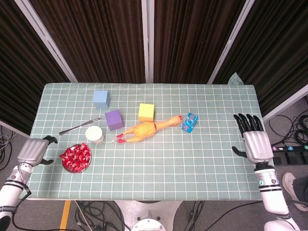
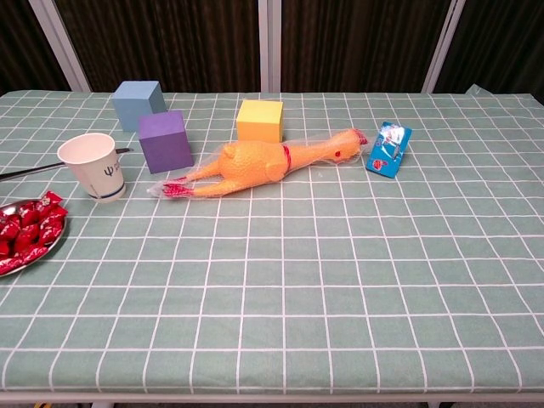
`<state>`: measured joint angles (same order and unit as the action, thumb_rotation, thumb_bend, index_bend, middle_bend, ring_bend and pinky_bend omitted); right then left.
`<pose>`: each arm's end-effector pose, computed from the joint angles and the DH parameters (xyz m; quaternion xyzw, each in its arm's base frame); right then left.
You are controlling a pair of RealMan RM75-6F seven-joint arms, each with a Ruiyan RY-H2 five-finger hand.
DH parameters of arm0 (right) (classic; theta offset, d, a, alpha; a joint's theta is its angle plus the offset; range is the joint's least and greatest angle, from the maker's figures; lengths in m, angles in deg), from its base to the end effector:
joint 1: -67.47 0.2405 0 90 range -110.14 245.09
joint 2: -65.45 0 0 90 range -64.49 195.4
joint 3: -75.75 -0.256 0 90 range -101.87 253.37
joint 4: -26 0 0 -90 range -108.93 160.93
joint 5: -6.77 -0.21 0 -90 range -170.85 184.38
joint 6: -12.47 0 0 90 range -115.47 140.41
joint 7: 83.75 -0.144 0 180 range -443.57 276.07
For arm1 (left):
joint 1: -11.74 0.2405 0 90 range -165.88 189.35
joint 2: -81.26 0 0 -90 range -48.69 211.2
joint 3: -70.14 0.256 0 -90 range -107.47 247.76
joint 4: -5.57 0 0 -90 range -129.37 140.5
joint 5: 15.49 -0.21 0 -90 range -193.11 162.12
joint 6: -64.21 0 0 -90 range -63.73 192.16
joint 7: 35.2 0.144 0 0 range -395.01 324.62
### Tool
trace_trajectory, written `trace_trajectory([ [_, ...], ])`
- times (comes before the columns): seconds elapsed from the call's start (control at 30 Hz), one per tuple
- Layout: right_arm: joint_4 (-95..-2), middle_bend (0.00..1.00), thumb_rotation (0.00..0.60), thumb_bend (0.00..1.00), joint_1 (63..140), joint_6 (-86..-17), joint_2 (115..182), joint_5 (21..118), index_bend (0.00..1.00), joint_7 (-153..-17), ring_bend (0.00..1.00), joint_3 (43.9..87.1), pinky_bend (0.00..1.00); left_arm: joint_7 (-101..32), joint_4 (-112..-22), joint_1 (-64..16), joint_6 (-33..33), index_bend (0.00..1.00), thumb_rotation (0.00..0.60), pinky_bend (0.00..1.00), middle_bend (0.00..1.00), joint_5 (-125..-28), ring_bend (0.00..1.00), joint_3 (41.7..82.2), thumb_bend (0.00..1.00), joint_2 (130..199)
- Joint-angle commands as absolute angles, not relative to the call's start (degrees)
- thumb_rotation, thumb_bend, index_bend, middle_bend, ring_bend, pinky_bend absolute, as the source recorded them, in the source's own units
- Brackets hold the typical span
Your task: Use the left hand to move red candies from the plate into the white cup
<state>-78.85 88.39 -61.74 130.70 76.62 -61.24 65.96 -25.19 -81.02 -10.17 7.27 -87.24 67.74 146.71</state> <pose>-0.2299 -0.2712 0.1338 0.6386 -0.3545 0.3624 0.5790 -0.3234 0.2664 0.1143 -0.7026 -0.4127 -0.2195 0.5365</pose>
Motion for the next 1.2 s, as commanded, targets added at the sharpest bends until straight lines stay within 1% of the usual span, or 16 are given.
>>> trace_trajectory([
  [0.03,-79.17,0.07,0.6,0.1,88.37,-61.63,130.69,76.57,0.0,-60.98,0.0,66.18,0.0,-24.0,-82.49,-11.42,11.25,0.39,0.6,0.87,0.43,-82.97,0.64,68.04,0.05,147.59],
  [0.17,-79.74,0.07,0.6,0.1,88.22,-61.76,130.39,76.35,0.0,-60.54,0.0,66.34,0.0,-23.05,-82.65,-11.34,10.67,0.37,0.6,0.87,0.39,-79.89,0.65,67.48,0.05,149.22],
  [0.37,-80.14,0.07,0.6,0.1,88.27,-61.39,130.0,75.98,0.0,-60.48,0.0,66.46,0.0,-22.87,-82.8,-11.24,10.34,0.37,0.6,0.88,0.39,-77.4,0.66,67.27,0.06,150.89],
  [0.47,-79.95,0.07,0.6,0.1,88.39,-60.85,130.03,75.56,0.0,-60.66,0.0,66.57,0.0,-23.99,-83.43,-11.09,10.08,0.37,0.6,0.88,0.39,-77.96,0.67,67.35,0.09,151.53],
  [0.6,-79.61,0.06,0.6,0.1,88.53,-60.14,130.12,75.03,0.0,-61.05,0.0,66.71,0.0,-24.9,-82.44,-11.02,9.45,0.37,0.6,0.88,0.39,-79.78,0.68,67.74,0.11,153.09],
  [0.9,-79.64,0.06,0.6,0.1,88.39,-59.83,129.75,74.57,0.0,-61.18,0.0,67.09,0.0,-21.46,-76.11,-11.58,8.31,0.37,0.6,0.88,0.39,-80.99,0.69,68.56,0.15,158.1],
  [1.1,-79.58,0.06,0.6,0.1,88.28,-59.77,129.73,73.99,0.0,-61.04,0.0,67.26,0.0,-20.0,-76.61,-12.24,8.96,0.4,0.6,0.88,0.4,-79.83,0.69,68.19,0.22,158.07],
  [1.2,-79.46,0.06,0.6,0.1,88.29,-59.63,129.85,73.8,0.0,-61.02,0.0,67.37,0.0,-19.88,-76.68,-12.57,9.5,0.41,0.6,0.88,0.41,-79.36,0.7,68.05,0.24,158.07],
])
